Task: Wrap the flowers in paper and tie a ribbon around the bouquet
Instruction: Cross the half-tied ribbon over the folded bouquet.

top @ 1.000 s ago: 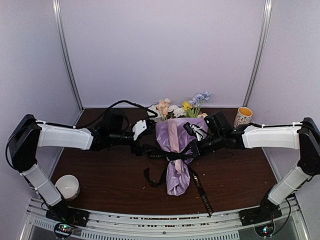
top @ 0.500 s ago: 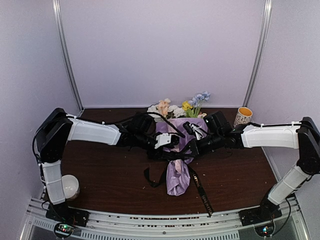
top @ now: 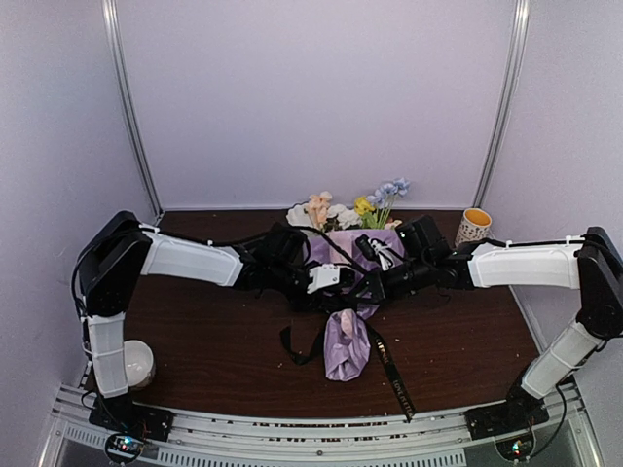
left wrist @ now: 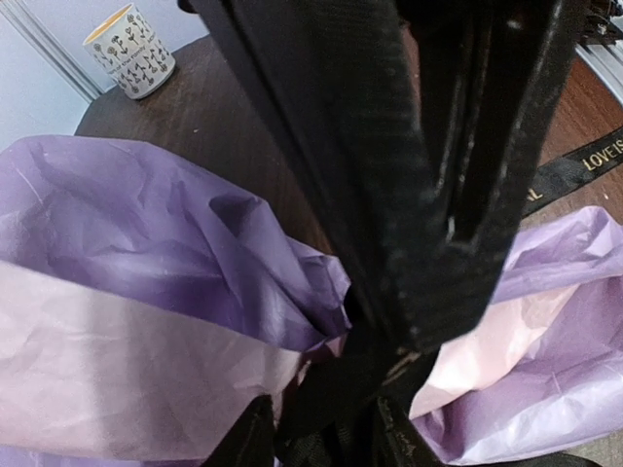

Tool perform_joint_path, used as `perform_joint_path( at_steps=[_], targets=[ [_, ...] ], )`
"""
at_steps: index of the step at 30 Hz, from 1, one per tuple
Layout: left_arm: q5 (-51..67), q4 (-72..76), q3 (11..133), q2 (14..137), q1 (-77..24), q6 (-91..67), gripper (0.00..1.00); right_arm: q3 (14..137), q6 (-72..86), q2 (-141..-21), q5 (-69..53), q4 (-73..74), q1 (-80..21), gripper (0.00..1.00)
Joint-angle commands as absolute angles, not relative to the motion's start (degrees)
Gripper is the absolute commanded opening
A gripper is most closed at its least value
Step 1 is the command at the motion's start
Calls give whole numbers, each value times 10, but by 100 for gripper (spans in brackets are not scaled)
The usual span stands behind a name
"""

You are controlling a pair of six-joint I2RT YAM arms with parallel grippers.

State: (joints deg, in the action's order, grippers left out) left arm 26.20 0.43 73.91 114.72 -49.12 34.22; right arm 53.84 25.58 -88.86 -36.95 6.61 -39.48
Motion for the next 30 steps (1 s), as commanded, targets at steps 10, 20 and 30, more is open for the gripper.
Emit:
perform_joint_path(
  at_steps=[10,20,30],
  targets=[
    [237,54,775,1164,-497,278,2,521,265,-880,-383,43,-393,0],
    [217,64,759,1152,-497,261,0,572,196,-839,-368,146,-338,34],
    [219,64,753,1148,-497,263,0,631,192,-903,-349,168,-318,31]
  ],
)
